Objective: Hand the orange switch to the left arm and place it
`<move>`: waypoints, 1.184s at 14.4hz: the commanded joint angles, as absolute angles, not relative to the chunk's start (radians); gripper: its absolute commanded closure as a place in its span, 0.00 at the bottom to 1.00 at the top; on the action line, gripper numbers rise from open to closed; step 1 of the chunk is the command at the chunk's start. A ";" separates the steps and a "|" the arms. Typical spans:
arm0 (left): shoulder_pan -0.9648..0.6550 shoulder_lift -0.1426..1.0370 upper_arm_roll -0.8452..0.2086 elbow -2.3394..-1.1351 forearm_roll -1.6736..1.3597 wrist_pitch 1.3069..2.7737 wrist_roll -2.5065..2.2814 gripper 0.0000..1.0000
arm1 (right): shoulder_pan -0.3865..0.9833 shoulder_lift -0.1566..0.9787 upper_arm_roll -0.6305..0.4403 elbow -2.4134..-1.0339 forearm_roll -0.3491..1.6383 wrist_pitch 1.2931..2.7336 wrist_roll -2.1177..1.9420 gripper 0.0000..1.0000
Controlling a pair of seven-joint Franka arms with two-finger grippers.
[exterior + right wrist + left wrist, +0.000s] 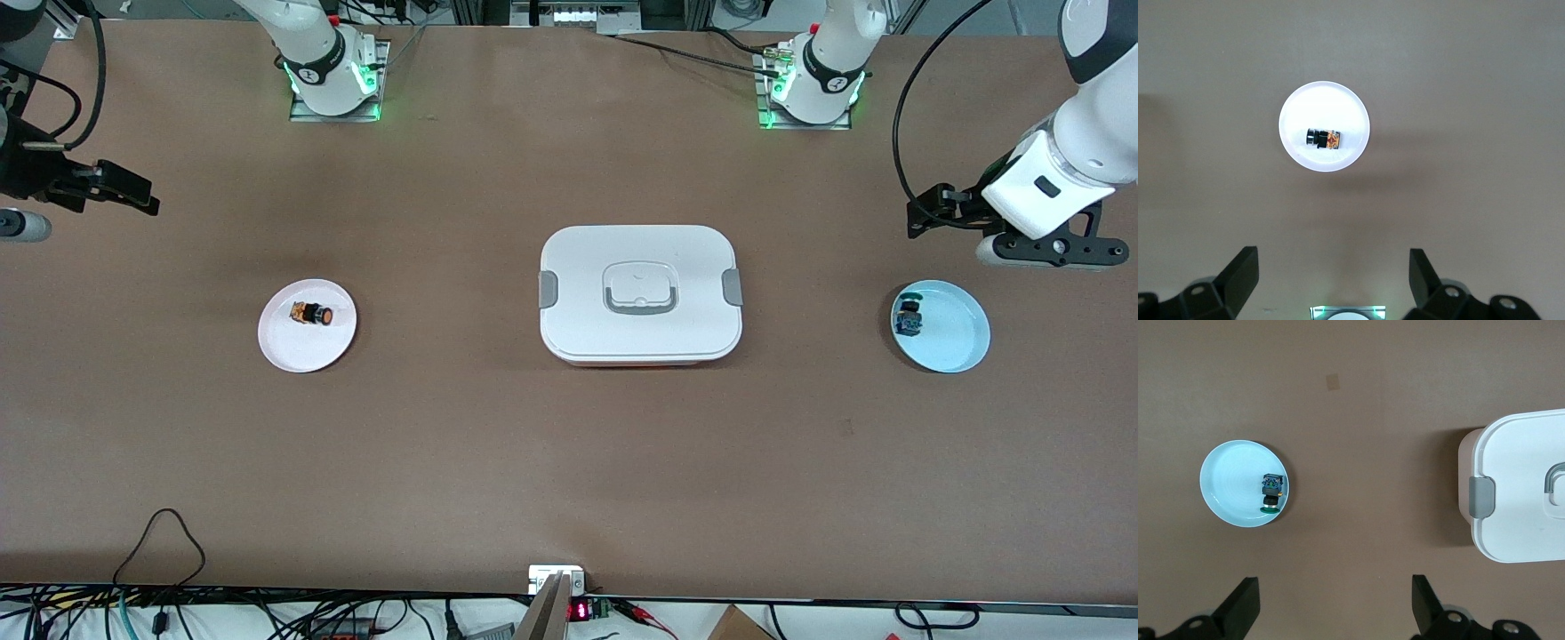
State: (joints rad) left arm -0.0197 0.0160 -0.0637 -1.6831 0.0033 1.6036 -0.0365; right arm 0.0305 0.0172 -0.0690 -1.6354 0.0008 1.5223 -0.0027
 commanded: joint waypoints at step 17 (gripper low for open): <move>-0.017 0.002 -0.061 -1.695 0.018 1.598 -0.040 0.00 | 0.040 0.161 -0.069 -1.741 0.048 1.782 -0.005 0.00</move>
State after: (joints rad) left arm -0.0190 0.0161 -0.0613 -1.6833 0.0034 1.5985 -0.0365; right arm 0.0325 0.1747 -0.0687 -1.6744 0.0347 1.7157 -0.0027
